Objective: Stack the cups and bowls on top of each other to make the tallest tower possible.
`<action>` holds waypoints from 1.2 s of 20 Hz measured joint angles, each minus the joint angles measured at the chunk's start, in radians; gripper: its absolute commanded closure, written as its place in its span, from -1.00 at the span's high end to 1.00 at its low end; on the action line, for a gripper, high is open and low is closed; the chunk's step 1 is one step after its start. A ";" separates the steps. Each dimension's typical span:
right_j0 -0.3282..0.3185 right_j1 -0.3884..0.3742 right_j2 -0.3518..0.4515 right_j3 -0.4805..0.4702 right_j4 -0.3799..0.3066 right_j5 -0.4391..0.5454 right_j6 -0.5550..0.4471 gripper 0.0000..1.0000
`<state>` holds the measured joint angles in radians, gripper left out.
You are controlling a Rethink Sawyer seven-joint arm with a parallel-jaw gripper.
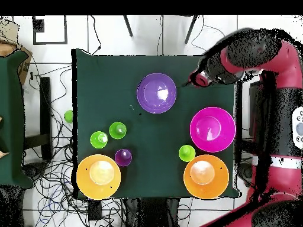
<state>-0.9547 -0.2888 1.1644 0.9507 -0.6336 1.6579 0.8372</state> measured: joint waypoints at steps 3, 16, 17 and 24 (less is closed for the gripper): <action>-0.029 -0.003 -0.008 0.056 0.008 -0.072 0.000 1.00; -0.017 0.000 -0.066 0.251 0.016 -0.334 0.000 1.00; -0.014 -0.004 -0.067 0.266 0.019 -0.345 0.000 1.00; 0.014 -0.106 -0.082 0.337 0.097 -0.310 0.000 1.00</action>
<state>-0.9410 -0.3947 1.0822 1.2875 -0.5365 1.3480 0.8376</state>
